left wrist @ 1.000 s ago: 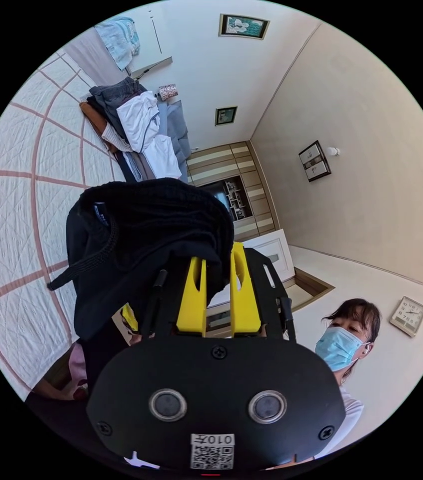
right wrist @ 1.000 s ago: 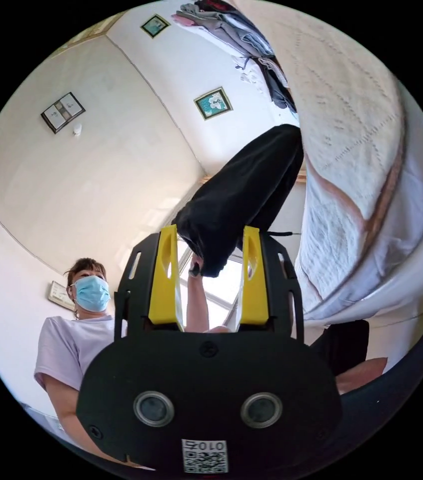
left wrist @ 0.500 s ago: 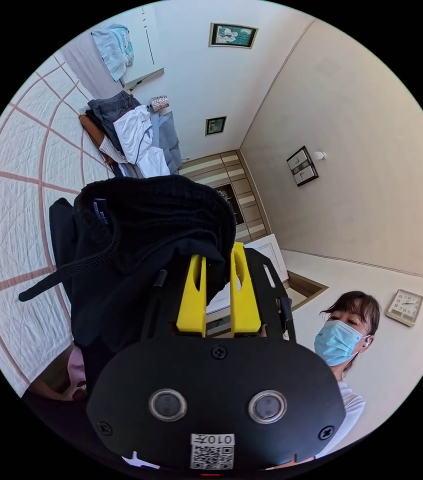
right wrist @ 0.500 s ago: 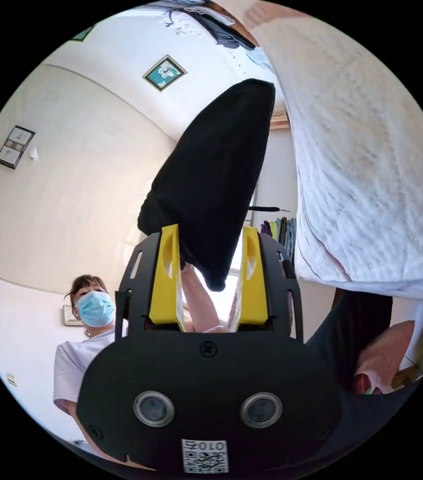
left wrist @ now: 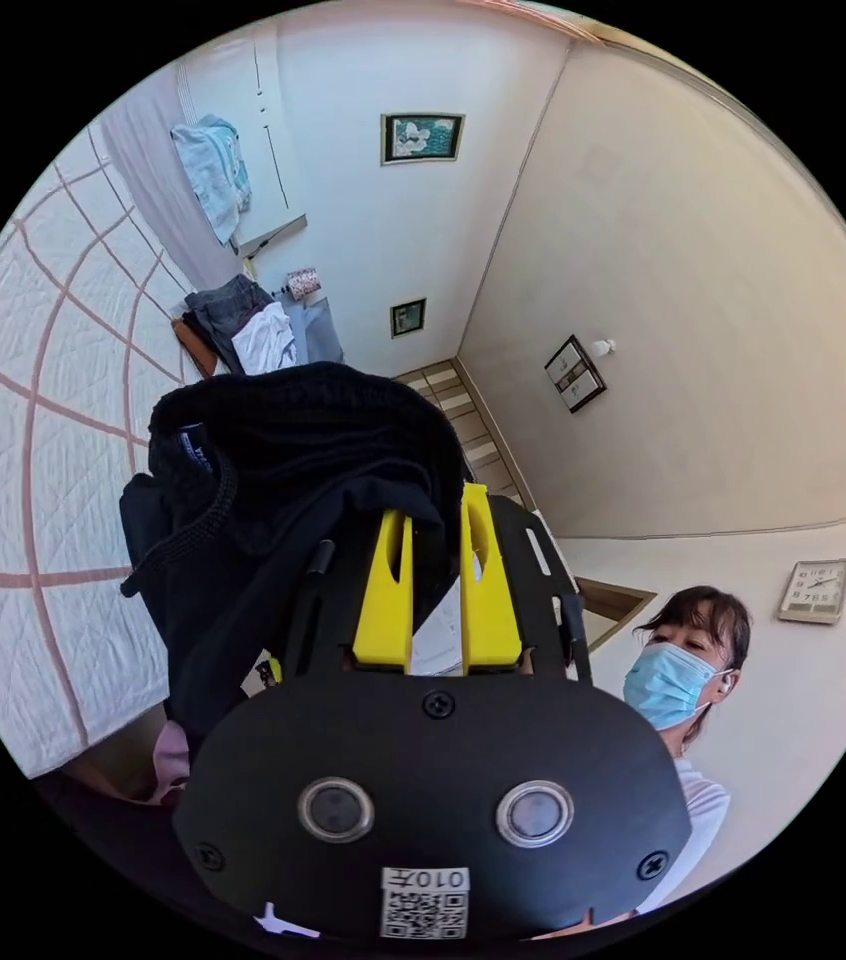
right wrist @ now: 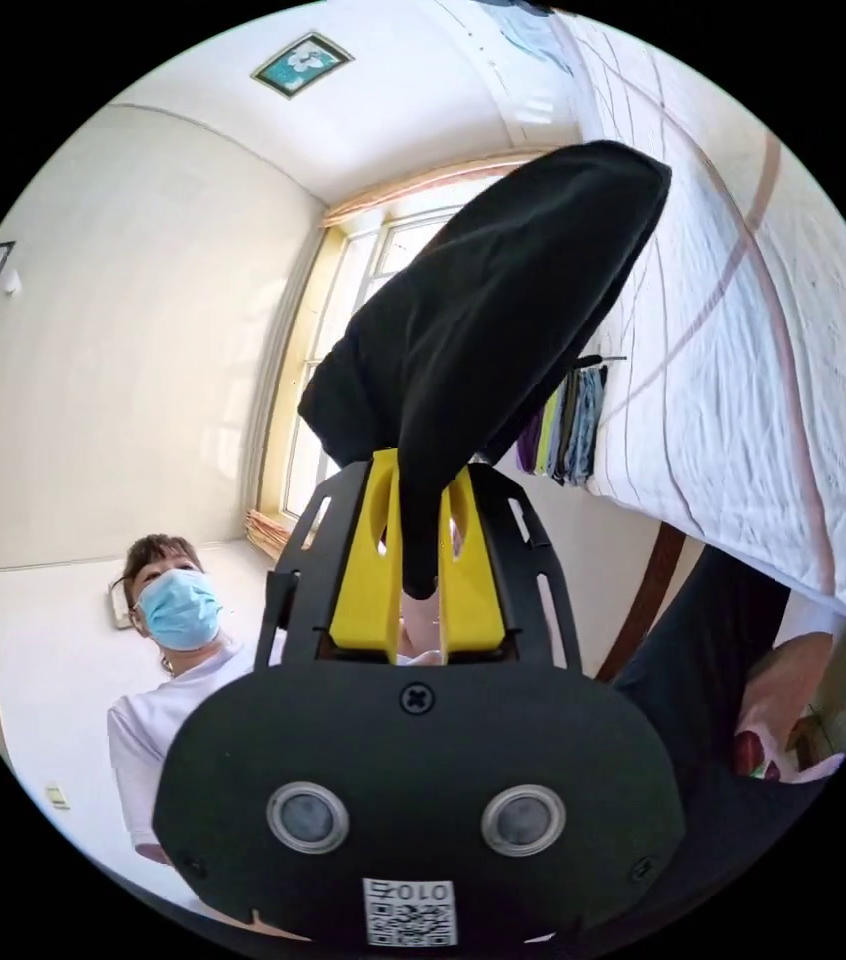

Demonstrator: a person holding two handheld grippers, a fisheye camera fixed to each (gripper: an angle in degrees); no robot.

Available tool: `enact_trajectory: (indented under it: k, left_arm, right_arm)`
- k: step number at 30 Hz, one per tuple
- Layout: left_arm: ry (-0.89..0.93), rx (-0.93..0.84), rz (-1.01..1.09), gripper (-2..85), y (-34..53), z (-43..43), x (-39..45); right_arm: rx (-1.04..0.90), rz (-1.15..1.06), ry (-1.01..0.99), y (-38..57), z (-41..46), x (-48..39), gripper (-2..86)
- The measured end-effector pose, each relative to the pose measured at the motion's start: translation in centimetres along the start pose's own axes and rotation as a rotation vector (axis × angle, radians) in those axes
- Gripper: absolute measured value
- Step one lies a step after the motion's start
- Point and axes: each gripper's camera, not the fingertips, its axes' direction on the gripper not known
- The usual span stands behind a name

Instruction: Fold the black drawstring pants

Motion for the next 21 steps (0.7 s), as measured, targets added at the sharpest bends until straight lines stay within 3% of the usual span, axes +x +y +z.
enact_trajectory:
  k: [9,15,21]
  left_arm:
    - [-0.182,0.177,-0.008,10.1,7.9,-18.8,4.8]
    - [-0.144,0.372,0.038,9.8,14.2,-29.8,8.0]
    - [-0.209,0.597,0.069,9.6,15.5,-43.9,12.0]
  right_arm:
    - [-0.308,-0.101,0.325,-17.9,13.5,-7.0,5.8]
    - [-0.606,-0.203,0.429,-29.9,32.4,-9.3,5.8]
    - [-0.793,-0.080,0.357,-43.6,55.3,-1.8,5.7]
